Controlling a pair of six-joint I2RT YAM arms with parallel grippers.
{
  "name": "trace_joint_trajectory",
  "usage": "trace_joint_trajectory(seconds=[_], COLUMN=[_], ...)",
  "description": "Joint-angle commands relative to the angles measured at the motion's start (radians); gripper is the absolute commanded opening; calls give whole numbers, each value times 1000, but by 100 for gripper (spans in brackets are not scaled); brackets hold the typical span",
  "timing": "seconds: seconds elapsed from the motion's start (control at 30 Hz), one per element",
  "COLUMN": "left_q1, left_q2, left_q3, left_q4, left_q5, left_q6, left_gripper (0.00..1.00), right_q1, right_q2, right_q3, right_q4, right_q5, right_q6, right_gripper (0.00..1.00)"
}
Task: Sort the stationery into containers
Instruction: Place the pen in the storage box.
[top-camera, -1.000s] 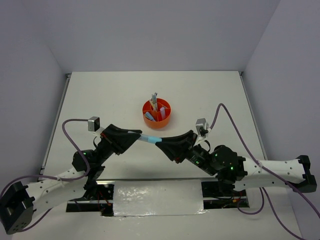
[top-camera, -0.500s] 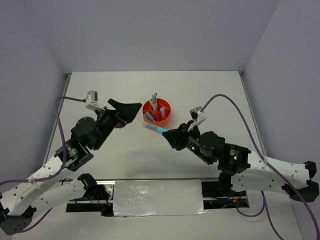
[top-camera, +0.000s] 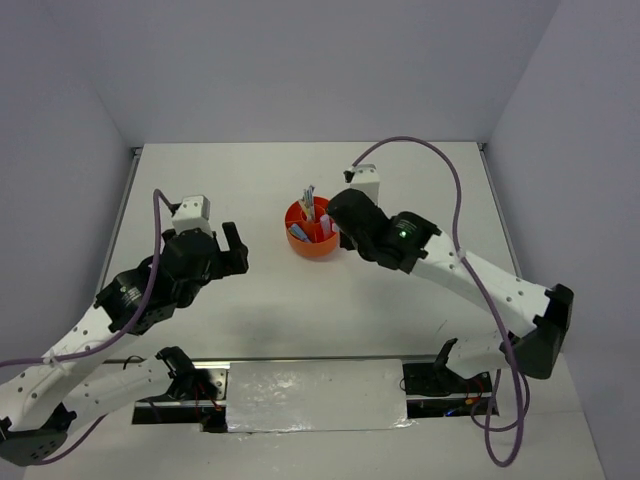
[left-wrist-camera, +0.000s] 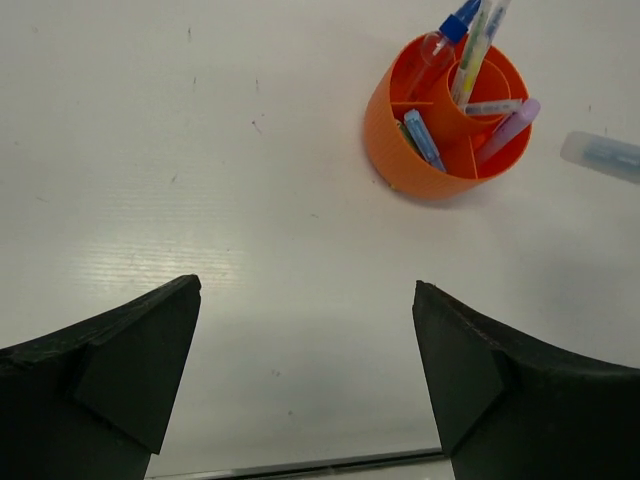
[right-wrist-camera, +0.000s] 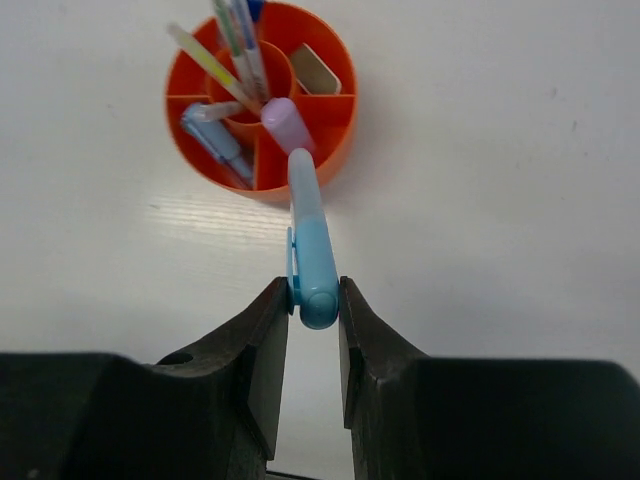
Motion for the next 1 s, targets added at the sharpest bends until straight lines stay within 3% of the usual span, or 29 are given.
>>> trace_joint_trajectory(seconds=[0.0, 0.3, 0.97], left_q1=[2, 3, 0], left_q2=[-33, -96, -168], left_q3=[17, -115, -144], left_q4=[-25, 93, 84], left_q5=[61, 199, 160], left_q6=[180, 298, 272], left_gripper=[99, 99, 99], right_q1=[-39, -71, -119], right_q2=[77, 233, 387], right_q3=[102, 243, 371], right_q4=[-126, -148, -195], right_q5=[-21, -86, -147], right_q6=[-41, -93, -145], right_gripper=[0, 0, 0])
